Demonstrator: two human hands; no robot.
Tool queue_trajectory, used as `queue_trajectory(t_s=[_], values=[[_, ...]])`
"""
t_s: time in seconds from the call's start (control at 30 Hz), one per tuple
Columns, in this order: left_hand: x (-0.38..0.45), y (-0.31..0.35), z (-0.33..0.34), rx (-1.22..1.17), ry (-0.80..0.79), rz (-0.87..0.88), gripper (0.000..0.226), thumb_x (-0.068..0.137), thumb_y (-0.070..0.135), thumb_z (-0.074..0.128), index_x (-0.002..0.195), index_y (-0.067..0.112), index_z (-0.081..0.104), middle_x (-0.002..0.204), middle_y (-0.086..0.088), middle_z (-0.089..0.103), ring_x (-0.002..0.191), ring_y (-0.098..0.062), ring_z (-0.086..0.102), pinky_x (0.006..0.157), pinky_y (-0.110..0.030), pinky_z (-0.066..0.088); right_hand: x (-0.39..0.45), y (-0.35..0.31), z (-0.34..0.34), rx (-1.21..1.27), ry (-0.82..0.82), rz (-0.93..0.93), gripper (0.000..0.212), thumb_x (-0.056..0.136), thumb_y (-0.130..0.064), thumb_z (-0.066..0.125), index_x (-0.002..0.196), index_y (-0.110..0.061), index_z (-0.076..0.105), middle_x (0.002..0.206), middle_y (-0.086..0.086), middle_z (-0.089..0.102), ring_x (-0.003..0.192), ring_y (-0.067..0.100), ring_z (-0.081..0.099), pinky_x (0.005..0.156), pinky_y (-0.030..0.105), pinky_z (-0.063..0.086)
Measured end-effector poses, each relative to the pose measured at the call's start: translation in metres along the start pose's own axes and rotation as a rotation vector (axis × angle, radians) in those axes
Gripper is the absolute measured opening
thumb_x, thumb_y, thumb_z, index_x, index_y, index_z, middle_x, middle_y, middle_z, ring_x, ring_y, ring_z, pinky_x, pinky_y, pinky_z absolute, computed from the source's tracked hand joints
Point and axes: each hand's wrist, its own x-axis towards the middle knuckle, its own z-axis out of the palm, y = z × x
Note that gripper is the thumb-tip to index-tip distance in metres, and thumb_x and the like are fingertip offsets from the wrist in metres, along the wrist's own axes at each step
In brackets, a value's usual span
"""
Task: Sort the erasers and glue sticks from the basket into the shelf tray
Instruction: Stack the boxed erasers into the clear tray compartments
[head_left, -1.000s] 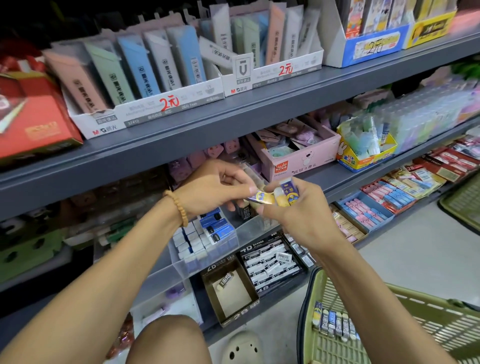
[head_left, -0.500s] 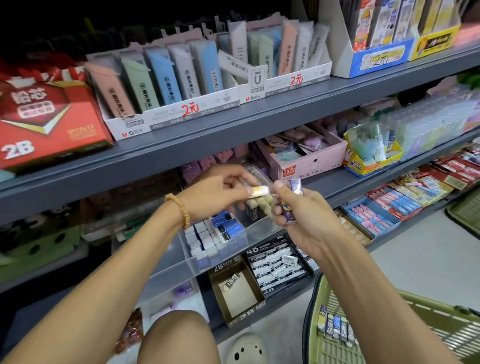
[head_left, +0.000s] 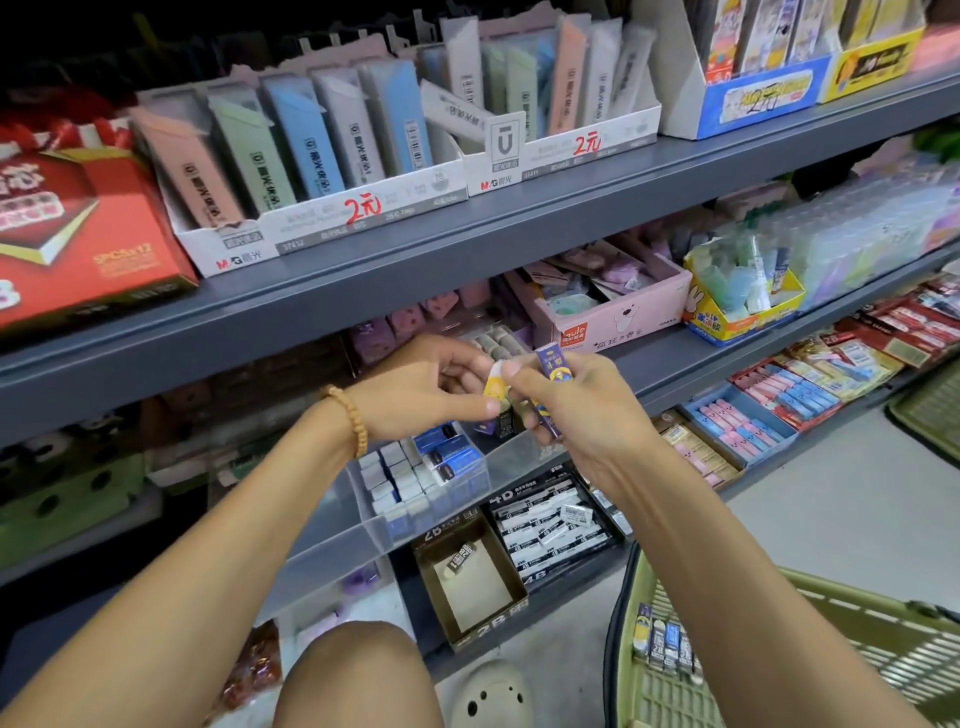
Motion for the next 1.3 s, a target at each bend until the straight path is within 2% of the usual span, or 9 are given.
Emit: queue_trajectory(t_s=[0.2, 0.3, 0.4, 0.47, 0.57, 0.73, 0.9, 1.17, 1.3], values=[[0.009, -0.010, -0.018, 0.036, 0.248, -0.090, 0.022, 0.079, 0.008, 0.075, 0.077, 0.020, 0.057, 0.064, 0.008, 0.063, 0.054, 0.000, 0.056, 0.055, -0.016, 0.043, 0.002, -0.002, -0.008, 0.002, 0.110, 0.011, 0.027, 0.097, -0.021, 0.063, 0.072, -0.011, 0.057, 0.058, 0.002, 0.059, 0.043, 0.009, 0.048, 0.042, 0.019, 0.041], [0.017, -0.019, -0.030, 0.091, 0.375, -0.090, 0.020, 0.064, 0.028, 0.074, 0.077, 0.019, 0.062, 0.069, 0.006, 0.067, 0.067, -0.010, 0.059, 0.077, -0.028, 0.046, 0.001, 0.001, -0.014, -0.148, 0.144, -0.011, 0.026, 0.097, -0.029, 0.062, 0.078, -0.012, 0.063, 0.060, -0.003, 0.063, 0.048, 0.006, 0.049, 0.046, 0.015, 0.040], [0.023, -0.027, -0.033, 0.191, 0.381, -0.083, 0.026, 0.072, 0.022, 0.071, 0.096, 0.014, 0.066, 0.094, -0.007, 0.072, 0.086, -0.020, 0.063, 0.094, -0.040, 0.048, -0.001, 0.000, -0.019, -0.116, 0.160, -0.020, 0.028, 0.096, -0.028, 0.064, 0.093, -0.001, 0.068, 0.066, 0.002, 0.064, 0.046, 0.005, 0.049, 0.044, 0.015, 0.040], [0.027, -0.033, -0.035, 0.294, 0.367, -0.107, 0.019, 0.072, 0.021, 0.072, 0.091, 0.019, 0.066, 0.090, -0.016, 0.070, 0.081, -0.027, 0.063, 0.085, -0.044, 0.050, -0.003, 0.000, -0.022, -0.072, 0.155, -0.023, 0.032, 0.096, -0.026, 0.064, 0.097, 0.006, 0.066, 0.069, 0.006, 0.064, 0.043, 0.008, 0.050, 0.043, 0.018, 0.041], [0.032, -0.040, -0.039, 0.381, 0.352, -0.129, 0.027, 0.076, 0.008, 0.076, 0.077, 0.030, 0.061, 0.082, -0.009, 0.070, 0.073, -0.026, 0.062, 0.077, -0.040, 0.052, -0.003, 0.004, -0.026, -0.070, 0.149, -0.049, 0.036, 0.096, -0.023, 0.065, 0.095, 0.013, 0.063, 0.065, 0.013, 0.061, 0.042, 0.009, 0.048, 0.044, 0.021, 0.042], [0.039, -0.040, -0.038, 0.529, 0.303, -0.155, 0.020, 0.073, 0.009, 0.078, 0.081, 0.022, 0.065, 0.079, -0.009, 0.068, 0.064, -0.017, 0.056, 0.066, -0.028, 0.047, -0.003, 0.008, -0.027, 0.051, 0.101, -0.028, 0.019, 0.095, -0.021, 0.066, 0.091, -0.003, 0.065, 0.068, 0.010, 0.063, 0.051, 0.012, 0.062, 0.051, 0.019, 0.052], [0.048, -0.041, -0.038, 0.611, 0.284, -0.204, 0.019, 0.069, 0.012, 0.082, 0.079, 0.018, 0.067, 0.067, 0.001, 0.056, 0.060, -0.014, 0.050, 0.054, -0.022, 0.036, -0.001, 0.010, -0.026, 0.081, 0.076, -0.028, 0.019, 0.094, -0.019, 0.067, 0.094, 0.000, 0.065, 0.077, 0.019, 0.064, 0.052, 0.012, 0.065, 0.051, 0.018, 0.053], [0.054, -0.040, -0.046, 0.549, 0.206, -0.242, 0.018, 0.070, 0.006, 0.082, 0.081, 0.013, 0.070, 0.064, 0.000, 0.055, 0.060, -0.013, 0.048, 0.049, -0.013, 0.032, -0.001, 0.011, -0.033, 0.091, 0.071, -0.022, 0.017, 0.095, -0.017, 0.065, 0.092, -0.001, 0.066, 0.081, 0.022, 0.066, 0.053, 0.012, 0.065, 0.051, 0.017, 0.052], [0.054, -0.035, -0.049, 0.501, 0.198, -0.235, 0.032, 0.068, -0.004, 0.081, 0.085, 0.014, 0.060, 0.075, -0.008, 0.056, 0.064, -0.018, 0.049, 0.052, -0.023, 0.037, -0.002, 0.013, -0.034, 0.125, 0.070, -0.005, 0.015, 0.095, -0.016, 0.065, 0.091, -0.001, 0.066, 0.079, 0.022, 0.065, 0.051, 0.011, 0.063, 0.050, 0.016, 0.051]])
